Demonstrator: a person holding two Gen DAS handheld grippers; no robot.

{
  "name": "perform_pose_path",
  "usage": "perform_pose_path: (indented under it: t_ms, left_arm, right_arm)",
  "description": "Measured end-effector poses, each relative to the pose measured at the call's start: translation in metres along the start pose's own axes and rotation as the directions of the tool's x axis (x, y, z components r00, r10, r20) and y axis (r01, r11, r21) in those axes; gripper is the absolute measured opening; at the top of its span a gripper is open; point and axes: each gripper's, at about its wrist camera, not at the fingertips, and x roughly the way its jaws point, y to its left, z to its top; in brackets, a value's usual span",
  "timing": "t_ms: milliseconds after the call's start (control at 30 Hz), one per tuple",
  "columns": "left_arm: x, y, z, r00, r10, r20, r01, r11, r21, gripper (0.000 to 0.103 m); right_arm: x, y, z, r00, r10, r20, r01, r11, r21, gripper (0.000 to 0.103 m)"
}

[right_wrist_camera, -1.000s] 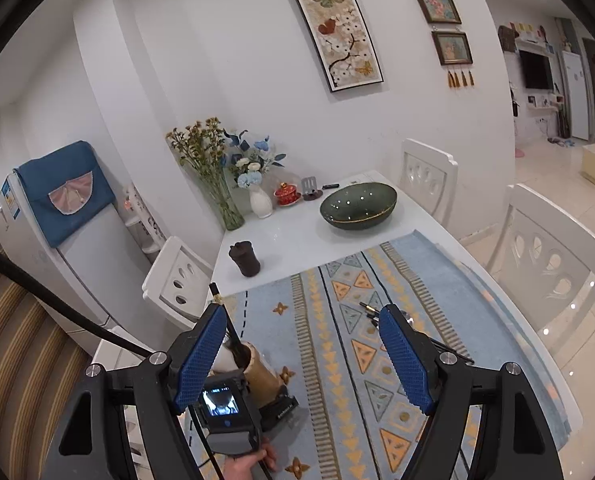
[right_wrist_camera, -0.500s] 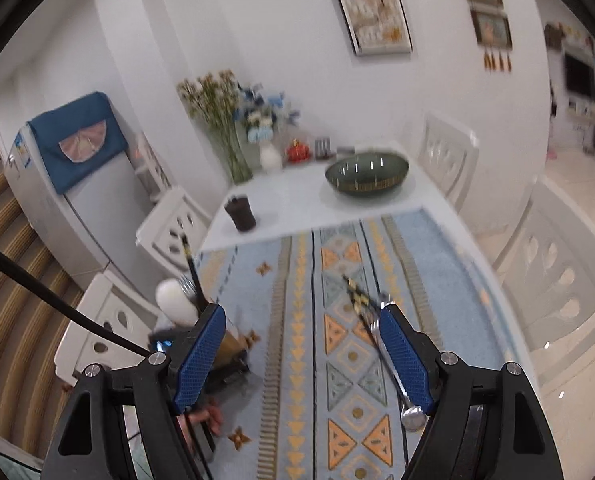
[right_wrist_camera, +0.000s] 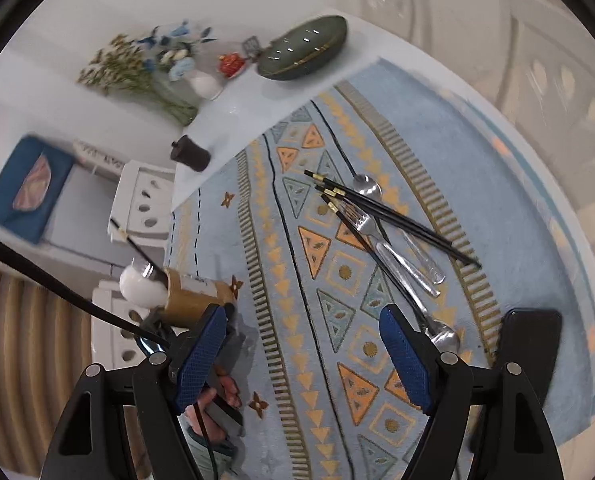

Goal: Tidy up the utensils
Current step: 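Lower the right tool onto the pile and grasp a black chopstick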

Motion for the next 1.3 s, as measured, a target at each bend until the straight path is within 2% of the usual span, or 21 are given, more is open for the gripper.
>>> perform_pose_path:
  t_ms: [167, 467, 667, 933, 1100, 1167, 1267, 1300]
  left_arm:
    - [-0.001, 0.002, -0.001, 1.0, -0.005, 0.001, 0.005, 1.0, 0.0, 0.102]
    - [-0.006, 0.01, -0.001, 1.0, -0.021, -0.001, 0.021, 1.0, -0.006, 0.102]
    - [-0.006, 0.014, 0.001, 1.0, -0.023, -0.002, 0.023, 1.0, -0.008, 0.102]
    - [-0.005, 0.015, 0.001, 1.0, -0.022, -0.003, 0.022, 1.0, -0.008, 0.102]
    - [-0.005, 0.014, 0.001, 1.0, -0.022, -0.003, 0.022, 1.0, -0.008, 0.102]
    - [-0.005, 0.015, 0.001, 1.0, -0.022, -0.003, 0.022, 1.0, -0.008, 0.102]
    - [-0.005, 0.015, 0.001, 1.0, -0.021, -0.002, 0.021, 1.0, -0.008, 0.102]
    - [-0.005, 0.015, 0.001, 1.0, -0.021, -0.002, 0.021, 1.0, -0.008, 0.102]
  right_arm:
    - [0.024, -0.007, 0.014, 0.999, 0.037, -0.016, -0.035, 0.994, 0.103, 0.077]
    - [0.054, 0.002, 0.015, 1.0, 0.014, -0.02, -0.012, 0.994, 0.107, 0.077]
    - [0.056, 0.007, 0.013, 1.0, -0.011, -0.014, 0.012, 0.995, 0.098, 0.077]
    - [0.054, 0.02, 0.023, 0.988, -0.149, 0.047, 0.149, 0.989, -0.009, 0.077]
    - [0.053, 0.024, 0.024, 0.95, -0.298, 0.089, 0.307, 0.945, -0.117, 0.077]
    - [0.049, 0.015, 0.027, 0.939, -0.327, 0.103, 0.338, 0.934, -0.114, 0.077]
    - [0.041, -0.006, 0.03, 0.937, -0.329, 0.115, 0.338, 0.939, -0.061, 0.077]
    - [0.039, -0.013, 0.031, 0.938, -0.328, 0.114, 0.335, 0.941, -0.048, 0.07]
